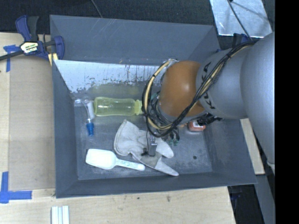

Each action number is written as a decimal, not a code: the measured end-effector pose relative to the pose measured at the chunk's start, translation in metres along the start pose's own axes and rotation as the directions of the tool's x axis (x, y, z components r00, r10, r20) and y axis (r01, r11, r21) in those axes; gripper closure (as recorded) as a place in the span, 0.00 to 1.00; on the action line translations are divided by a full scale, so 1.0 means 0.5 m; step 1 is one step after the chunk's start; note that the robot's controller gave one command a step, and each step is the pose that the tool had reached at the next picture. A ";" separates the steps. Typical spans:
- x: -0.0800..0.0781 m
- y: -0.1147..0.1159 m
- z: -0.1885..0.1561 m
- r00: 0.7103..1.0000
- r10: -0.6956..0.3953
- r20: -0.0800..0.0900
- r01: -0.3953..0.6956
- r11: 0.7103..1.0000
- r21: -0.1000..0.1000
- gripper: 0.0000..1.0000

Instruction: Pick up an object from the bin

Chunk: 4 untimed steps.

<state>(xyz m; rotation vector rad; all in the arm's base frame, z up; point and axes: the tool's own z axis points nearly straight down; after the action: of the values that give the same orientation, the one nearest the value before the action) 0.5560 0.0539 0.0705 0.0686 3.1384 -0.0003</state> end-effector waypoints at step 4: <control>0.043 -0.047 -0.005 0.993 0.119 0.005 -0.119 0.993 -0.005 1.00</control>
Offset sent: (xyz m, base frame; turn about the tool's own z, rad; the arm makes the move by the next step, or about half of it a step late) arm 0.0000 0.0000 0.0000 0.0000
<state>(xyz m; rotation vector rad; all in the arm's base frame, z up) 0.5335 0.0314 0.0728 0.2548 3.1238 0.0064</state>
